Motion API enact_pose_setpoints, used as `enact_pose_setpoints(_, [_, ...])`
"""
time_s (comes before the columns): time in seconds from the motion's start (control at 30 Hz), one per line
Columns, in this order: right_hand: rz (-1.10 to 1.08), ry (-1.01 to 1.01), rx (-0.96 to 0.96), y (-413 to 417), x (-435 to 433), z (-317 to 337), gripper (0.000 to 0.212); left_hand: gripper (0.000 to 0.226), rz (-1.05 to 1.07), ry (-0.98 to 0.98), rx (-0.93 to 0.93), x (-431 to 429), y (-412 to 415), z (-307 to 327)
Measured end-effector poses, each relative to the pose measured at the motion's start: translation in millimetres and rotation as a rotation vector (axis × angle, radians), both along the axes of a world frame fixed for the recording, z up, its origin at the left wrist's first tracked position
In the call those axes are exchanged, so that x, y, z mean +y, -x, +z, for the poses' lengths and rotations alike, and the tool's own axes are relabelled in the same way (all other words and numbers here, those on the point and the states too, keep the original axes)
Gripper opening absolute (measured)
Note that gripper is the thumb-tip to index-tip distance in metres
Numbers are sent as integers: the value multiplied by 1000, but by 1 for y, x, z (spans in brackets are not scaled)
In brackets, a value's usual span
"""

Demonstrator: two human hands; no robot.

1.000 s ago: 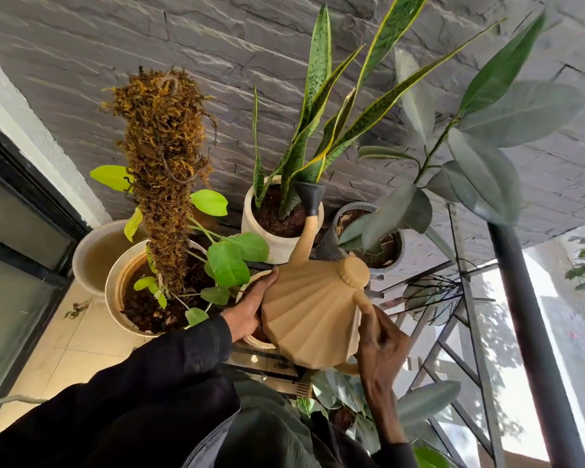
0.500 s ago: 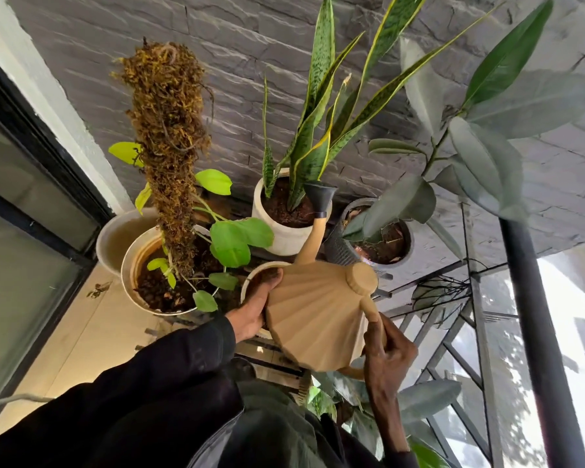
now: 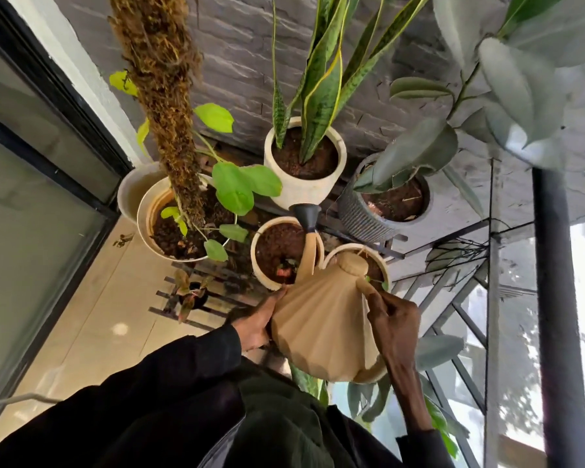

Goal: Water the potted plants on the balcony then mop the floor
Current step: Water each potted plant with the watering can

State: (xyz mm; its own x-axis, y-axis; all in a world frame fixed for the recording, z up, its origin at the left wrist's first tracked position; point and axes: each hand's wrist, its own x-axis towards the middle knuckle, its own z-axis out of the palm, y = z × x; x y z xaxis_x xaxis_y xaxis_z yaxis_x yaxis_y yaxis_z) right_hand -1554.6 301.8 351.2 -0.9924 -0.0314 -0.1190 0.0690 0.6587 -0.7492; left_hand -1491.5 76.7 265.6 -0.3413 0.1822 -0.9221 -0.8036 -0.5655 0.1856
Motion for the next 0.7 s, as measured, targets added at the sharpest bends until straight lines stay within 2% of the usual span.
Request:
enact_pose_setpoints(0.13, [85, -88, -42, 2, -9, 6, 63, 53, -48, 46, -83, 6, -15, -7])
enact_pose_setpoints(0.27, [51, -127, -107, 5, -15, 7, 49, 55, -35, 39, -118, 9, -24, -13])
enact_pose_setpoints(0.43, [111, -210, -92, 7, -25, 16, 60, 60, -35, 12, -140, 10, -28, -15])
enact_pose_setpoints(0.7, [63, -244, -144, 10, -39, 17, 51, 58, -21, 16, -162, 0, -30, -17])
